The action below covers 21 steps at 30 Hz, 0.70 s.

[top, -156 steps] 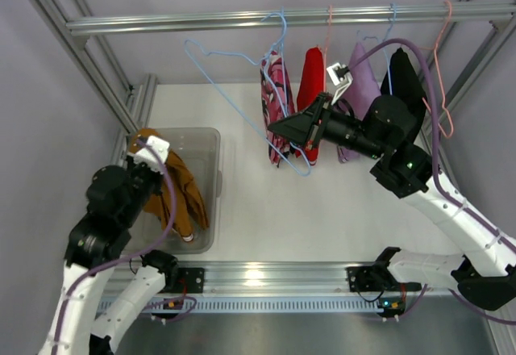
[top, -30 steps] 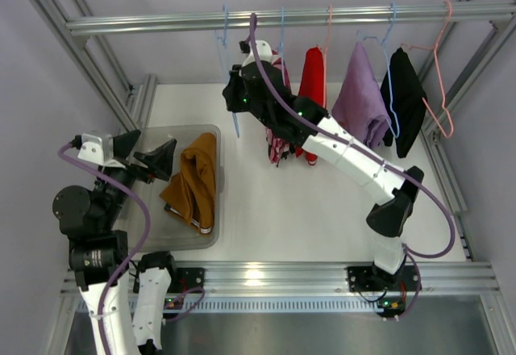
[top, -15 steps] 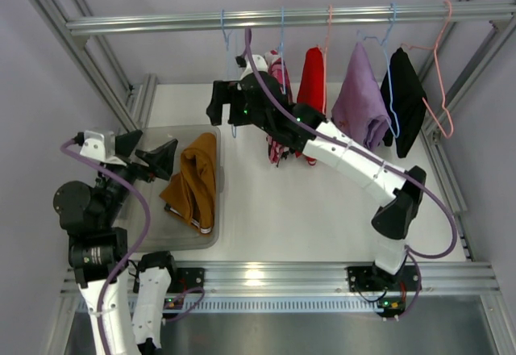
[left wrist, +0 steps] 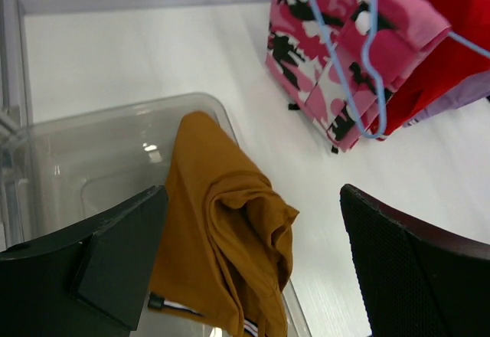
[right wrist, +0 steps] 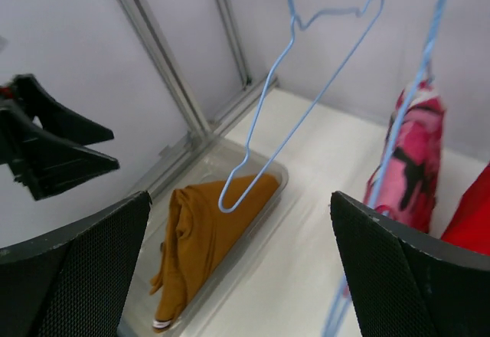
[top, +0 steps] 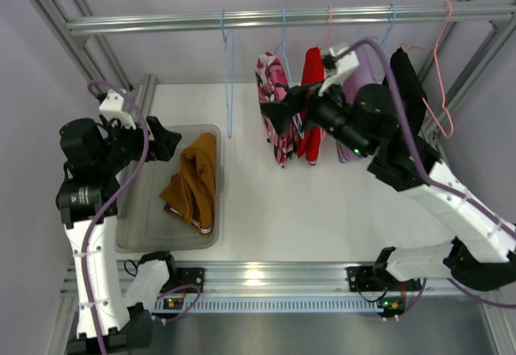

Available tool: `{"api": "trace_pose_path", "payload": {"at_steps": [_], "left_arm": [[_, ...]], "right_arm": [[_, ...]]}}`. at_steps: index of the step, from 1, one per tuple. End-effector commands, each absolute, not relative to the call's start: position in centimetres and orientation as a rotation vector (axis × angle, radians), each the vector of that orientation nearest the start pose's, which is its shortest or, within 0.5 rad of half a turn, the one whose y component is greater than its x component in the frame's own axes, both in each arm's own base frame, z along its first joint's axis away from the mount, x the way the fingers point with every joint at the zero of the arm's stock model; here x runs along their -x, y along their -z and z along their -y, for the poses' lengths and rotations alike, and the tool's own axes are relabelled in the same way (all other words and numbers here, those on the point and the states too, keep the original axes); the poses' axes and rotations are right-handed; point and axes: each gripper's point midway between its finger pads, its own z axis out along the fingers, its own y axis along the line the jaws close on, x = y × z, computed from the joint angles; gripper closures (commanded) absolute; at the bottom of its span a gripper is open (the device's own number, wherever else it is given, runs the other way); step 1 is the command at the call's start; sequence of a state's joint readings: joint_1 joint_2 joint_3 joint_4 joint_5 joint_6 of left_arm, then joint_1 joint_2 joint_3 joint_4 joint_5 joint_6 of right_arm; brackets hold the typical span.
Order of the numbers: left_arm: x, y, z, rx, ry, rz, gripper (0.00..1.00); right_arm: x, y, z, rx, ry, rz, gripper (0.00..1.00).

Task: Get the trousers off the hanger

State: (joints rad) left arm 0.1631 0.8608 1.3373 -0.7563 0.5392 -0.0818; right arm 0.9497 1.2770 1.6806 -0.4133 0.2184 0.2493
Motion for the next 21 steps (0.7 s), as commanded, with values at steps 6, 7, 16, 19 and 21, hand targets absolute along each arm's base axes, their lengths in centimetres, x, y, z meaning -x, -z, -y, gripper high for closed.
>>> {"api": "trace_pose_path", "payload": {"at_steps": [6,7,16,19,21], "left_arm": [[-25.2,-37.0,2.5,-0.122,0.256,-1.904,0.01],[-25.2,-37.2,2.4,-0.117,0.243,-1.895,0.01],[-24.4,-38.3,-0.6,-0.043,0.042,-1.827,0.01],[-24.0,-38.4,-0.9,-0.037,0.011,-1.802,0.01],[-23.9,-38.7,-1.1,-0.027,-0.001,-1.787,0.01]], "right_arm": [[-23.9,-51.4,-17.3,0.347,-0.469,-1.332,0.00],[-24.0,-50.9,-15.8,0.325,-0.427,-1.342,0.00],[-20.4,-44.7,-5.3,0.176,-0.173,-1.364,0.01],[-20.0,-42.9,-3.8,0.116,-0.147,-1.393,0.01],[-19.4,-42.6,-3.3,0.067,-0.167,-1.387,0.01]]}}
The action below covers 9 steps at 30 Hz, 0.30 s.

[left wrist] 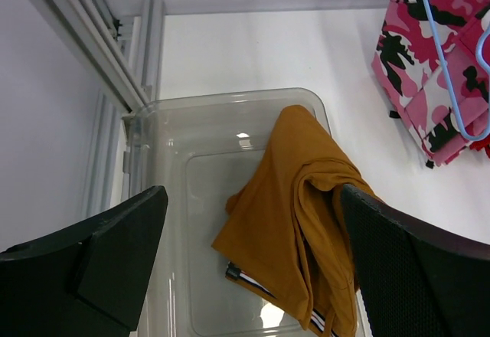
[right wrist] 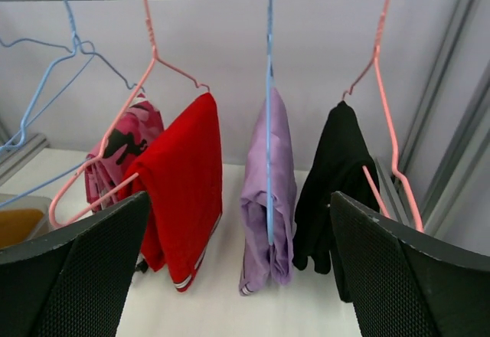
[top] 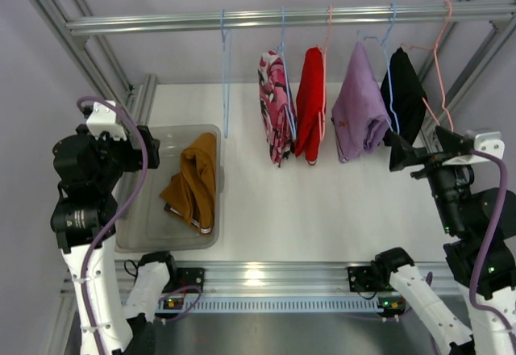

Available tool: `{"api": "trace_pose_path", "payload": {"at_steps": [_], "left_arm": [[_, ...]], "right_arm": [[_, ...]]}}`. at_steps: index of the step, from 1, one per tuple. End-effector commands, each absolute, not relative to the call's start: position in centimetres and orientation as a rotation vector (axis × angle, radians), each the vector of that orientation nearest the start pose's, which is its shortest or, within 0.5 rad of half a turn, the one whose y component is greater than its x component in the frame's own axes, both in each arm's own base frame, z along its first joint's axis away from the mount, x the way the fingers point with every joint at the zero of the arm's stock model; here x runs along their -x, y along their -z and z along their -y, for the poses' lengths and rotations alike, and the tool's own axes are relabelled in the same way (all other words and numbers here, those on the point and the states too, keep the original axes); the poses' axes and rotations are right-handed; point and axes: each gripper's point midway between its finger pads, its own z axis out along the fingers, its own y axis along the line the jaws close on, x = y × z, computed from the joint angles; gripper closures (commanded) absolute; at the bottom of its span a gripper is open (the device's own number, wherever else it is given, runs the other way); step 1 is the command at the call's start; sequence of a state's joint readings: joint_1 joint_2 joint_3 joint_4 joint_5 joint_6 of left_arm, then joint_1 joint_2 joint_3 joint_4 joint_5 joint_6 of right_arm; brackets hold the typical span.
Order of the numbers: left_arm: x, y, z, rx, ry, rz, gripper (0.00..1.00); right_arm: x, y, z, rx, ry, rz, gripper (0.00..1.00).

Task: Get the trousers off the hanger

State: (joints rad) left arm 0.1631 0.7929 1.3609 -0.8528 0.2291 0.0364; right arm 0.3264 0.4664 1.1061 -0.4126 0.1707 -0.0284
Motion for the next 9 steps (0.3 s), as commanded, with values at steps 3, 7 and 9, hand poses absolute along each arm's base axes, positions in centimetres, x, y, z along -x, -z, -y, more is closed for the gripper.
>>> {"api": "trace_pose_path", "payload": {"at_steps": [3,7,9], "left_arm": [[-23.90,-38.97,-1.21,-0.023,-0.007,-1.775,0.01],[-23.95,-39.45,-1.53,-0.018,-0.029,-1.760,0.01],[-23.93,-39.46,-2.10,-0.001,-0.059,-1.764,0.01]], "right_arm": [[-19.22,-42.31,-2.80,0.029,-0.167,-1.372,0.01],[-19.39,-42.11,-2.88,0.023,-0.178,-1.371,0.01],[-19.49,-42.14,-3.01,0.029,-0.181,-1.369,0.00]]}}
